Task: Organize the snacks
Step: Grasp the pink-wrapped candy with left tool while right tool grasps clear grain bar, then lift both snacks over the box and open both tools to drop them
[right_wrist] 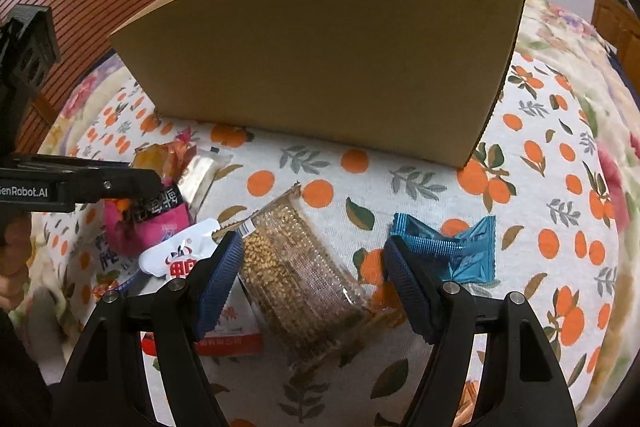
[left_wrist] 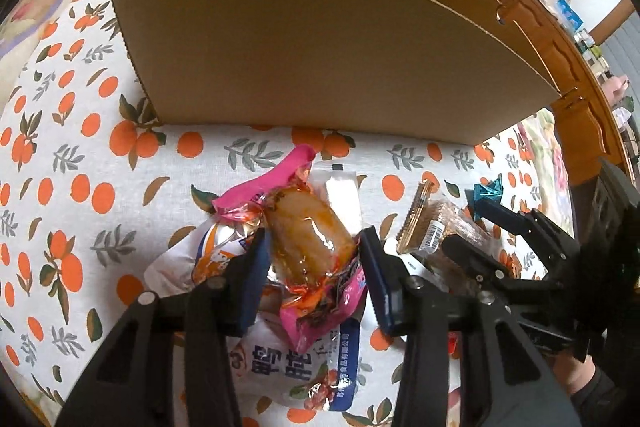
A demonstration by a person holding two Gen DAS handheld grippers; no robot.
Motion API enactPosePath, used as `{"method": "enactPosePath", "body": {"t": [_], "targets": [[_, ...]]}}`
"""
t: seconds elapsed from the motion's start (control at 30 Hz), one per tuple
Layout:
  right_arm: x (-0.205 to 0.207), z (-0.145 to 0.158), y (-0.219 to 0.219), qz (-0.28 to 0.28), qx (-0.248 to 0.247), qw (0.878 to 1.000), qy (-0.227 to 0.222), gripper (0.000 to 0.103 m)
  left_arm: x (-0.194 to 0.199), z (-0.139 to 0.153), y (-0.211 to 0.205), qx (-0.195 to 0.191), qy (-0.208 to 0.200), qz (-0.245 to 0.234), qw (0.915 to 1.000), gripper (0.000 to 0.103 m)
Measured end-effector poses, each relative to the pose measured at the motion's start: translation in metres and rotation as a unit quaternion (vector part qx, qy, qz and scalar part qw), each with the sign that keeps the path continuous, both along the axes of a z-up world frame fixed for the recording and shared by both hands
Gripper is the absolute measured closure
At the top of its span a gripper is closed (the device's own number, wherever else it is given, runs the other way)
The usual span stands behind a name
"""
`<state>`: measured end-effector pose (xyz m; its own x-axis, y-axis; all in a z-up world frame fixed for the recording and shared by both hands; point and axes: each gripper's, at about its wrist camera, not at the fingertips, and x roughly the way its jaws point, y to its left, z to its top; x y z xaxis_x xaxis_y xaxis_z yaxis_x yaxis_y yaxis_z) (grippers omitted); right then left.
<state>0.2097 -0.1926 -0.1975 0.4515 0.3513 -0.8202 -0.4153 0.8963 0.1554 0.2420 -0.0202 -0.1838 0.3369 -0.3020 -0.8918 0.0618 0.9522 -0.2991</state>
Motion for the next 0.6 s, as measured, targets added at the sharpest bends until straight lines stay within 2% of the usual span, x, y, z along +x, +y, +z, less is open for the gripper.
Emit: {"method": "enactPosePath", "body": {"t": [0.23, 0.37, 0.47, 0.5, 0.53, 0.57, 0.6], "targets": [[0.001, 0.0, 0.0, 0.019, 0.004, 1.0, 0.014, 0.028, -0.003, 0.009, -0.002, 0.008, -0.013, -0.007, 0.9999, 0.06], [-0.001, -0.006, 0.008, 0.039, -0.027, 0.999, 0.023, 0.029, -0.005, 0.014, 0.0, 0.01, -0.019, -0.009, 0.9997, 0.061], [-0.004, -0.008, 0.015, 0.049, -0.053, 0.997, 0.012, 0.029, -0.006, 0.019, -0.001, 0.013, -0.026, -0.017, 0.9994, 0.062], [-0.004, -0.009, 0.016, 0.05, -0.059, 0.997, 0.009, 0.033, -0.007, 0.021, -0.002, 0.013, -0.03, -0.019, 0.9993, 0.066], [-0.004, -0.009, 0.015, 0.05, -0.063, 0.997, 0.006, 0.043, -0.007, 0.021, -0.004, 0.013, -0.031, -0.023, 0.9992, 0.067], [-0.004, -0.008, 0.015, 0.05, -0.065, 0.997, 0.003, 0.049, -0.008, 0.022, -0.005, 0.013, -0.032, -0.025, 0.9991, 0.068], [-0.003, -0.008, 0.015, 0.049, -0.064, 0.997, 0.003, 0.05, -0.008, 0.021, -0.007, 0.014, -0.032, -0.029, 0.999, 0.069]]}}
